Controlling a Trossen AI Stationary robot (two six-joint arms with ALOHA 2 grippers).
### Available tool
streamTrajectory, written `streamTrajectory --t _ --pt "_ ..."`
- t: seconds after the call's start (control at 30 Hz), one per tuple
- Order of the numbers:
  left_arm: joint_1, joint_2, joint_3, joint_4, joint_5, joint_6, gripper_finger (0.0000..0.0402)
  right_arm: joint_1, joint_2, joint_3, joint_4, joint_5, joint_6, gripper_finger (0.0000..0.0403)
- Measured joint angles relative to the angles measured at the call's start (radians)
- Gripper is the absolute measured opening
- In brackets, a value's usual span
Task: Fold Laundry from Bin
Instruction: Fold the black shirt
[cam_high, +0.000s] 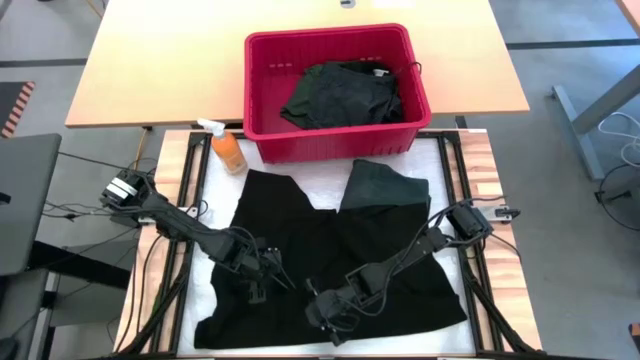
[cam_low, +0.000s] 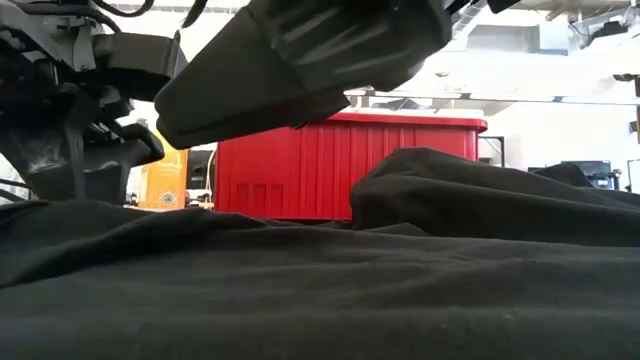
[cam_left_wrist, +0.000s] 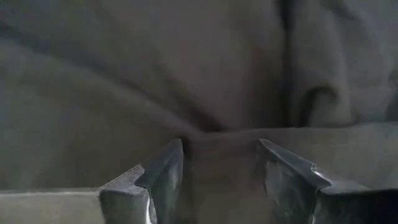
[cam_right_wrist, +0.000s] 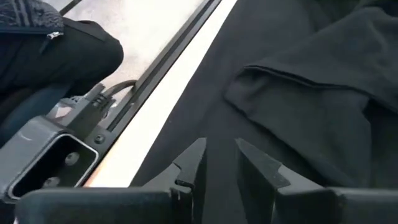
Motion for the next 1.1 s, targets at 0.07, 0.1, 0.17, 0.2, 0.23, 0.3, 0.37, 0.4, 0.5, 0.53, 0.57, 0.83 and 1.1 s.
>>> streamTrajectory --t 0.07,0.1,0.17,0.2,0.23,0.3,0.37,0.4,0.5,0.53,0.57,0.83,1.1 --pt "0.000 0.000 -0.006 -0.001 -0.002 -0.005 0.0193 -0.002 0.000 0.000 0.001 0.000 -0.007 0.0107" --pt "0.000 0.000 -0.006 -0.005 -0.005 -0.005 0.0193 -0.003 0.000 0.000 0.001 0.000 -0.007 0.0107" --pt "0.000 0.000 -0.006 0.000 -0.006 -0.005 0.0192 -0.006 0.000 0.000 0.000 0.000 -0.007 0.0107" --pt "0.000 0.000 -0.006 -0.001 -0.006 -0.005 0.0189 -0.008 0.000 0.000 0.000 0.000 -0.007 0.0107" --pt "0.000 0.000 -0.006 -0.003 -0.006 -0.006 0.0184 -0.008 0.000 0.000 0.000 0.000 -0.007 0.0107" --pt "0.000 0.000 -0.006 -0.003 -0.006 -0.003 0.0165 -0.008 0.000 0.000 0.001 0.000 -0.008 0.0107" --pt "0.000 0.000 -0.006 -0.004 -0.006 0.000 0.0135 -0.008 0.000 0.000 -0.001 0.000 -0.009 0.0107" --pt "0.000 0.000 -0.006 -0.004 -0.006 0.000 0.0116 -0.008 0.000 0.000 -0.004 0.000 -0.010 0.0107" --pt "0.000 0.000 -0.006 -0.004 -0.006 0.004 0.0049 -0.008 0.000 0.000 -0.006 0.000 -0.010 0.0107" --pt "0.000 -0.001 -0.006 -0.005 0.001 0.013 0.0026 -0.008 0.000 0.000 -0.007 0.000 -0.010 0.0107" --pt "0.000 -0.004 -0.006 -0.006 0.011 0.019 0.0014 -0.008 0.000 0.000 -0.011 0.000 -0.010 0.0107" --pt "-0.003 -0.092 -0.006 -0.028 0.037 0.019 0.0001 -0.008 0.000 0.000 -0.025 0.000 -0.002 0.0107" --pt "-0.125 -0.237 -0.005 -0.052 0.186 -0.181 0.0000 -0.004 -0.018 -0.001 -0.161 -0.011 0.051 0.0107"
